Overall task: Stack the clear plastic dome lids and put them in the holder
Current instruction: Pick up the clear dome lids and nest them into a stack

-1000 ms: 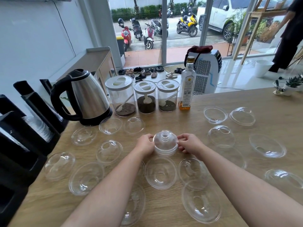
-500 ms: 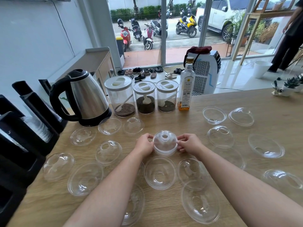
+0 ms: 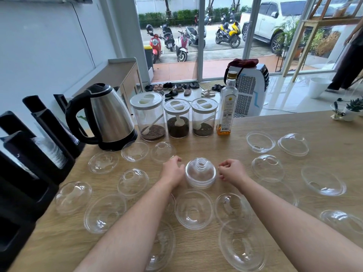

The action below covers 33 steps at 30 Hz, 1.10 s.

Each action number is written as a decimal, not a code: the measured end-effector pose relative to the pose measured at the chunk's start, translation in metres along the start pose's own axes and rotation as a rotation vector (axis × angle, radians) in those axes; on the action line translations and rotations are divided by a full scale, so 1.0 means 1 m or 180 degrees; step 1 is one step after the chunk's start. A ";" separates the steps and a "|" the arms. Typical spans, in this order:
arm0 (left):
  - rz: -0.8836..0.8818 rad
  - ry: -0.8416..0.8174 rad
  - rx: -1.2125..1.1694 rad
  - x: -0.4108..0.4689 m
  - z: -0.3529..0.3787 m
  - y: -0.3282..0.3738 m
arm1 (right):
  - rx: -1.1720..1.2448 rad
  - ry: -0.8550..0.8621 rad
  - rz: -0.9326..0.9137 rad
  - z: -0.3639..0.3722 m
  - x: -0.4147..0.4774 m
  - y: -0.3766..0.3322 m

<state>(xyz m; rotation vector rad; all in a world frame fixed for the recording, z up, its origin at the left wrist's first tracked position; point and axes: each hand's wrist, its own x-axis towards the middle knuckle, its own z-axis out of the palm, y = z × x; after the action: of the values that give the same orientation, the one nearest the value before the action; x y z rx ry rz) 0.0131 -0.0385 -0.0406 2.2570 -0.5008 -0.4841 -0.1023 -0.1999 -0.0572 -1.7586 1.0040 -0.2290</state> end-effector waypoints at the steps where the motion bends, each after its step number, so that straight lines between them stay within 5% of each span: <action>1: 0.0158 0.0145 0.0158 -0.001 -0.008 0.003 | -0.0149 0.0201 -0.0115 -0.003 0.001 -0.005; 8: 0.0358 0.1031 0.0627 0.014 -0.103 0.000 | -0.0769 0.0400 -0.1163 0.029 -0.007 -0.093; 15: 0.0139 0.0740 0.1645 0.025 -0.129 -0.018 | -0.1682 -0.0213 -0.1877 0.069 -0.007 -0.117; 23: 0.0059 0.0405 0.2366 0.042 -0.134 -0.057 | -0.2776 -0.0564 -0.1887 0.126 0.015 -0.123; 33: 0.0413 0.0475 0.2621 0.053 -0.125 -0.066 | -0.2971 -0.0485 -0.1843 0.147 0.023 -0.114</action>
<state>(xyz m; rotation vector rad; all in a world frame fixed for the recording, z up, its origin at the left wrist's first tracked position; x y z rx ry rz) 0.1317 0.0520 -0.0201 2.9761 -0.8773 -0.0205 0.0563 -0.1040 -0.0309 -2.8550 0.4641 0.0398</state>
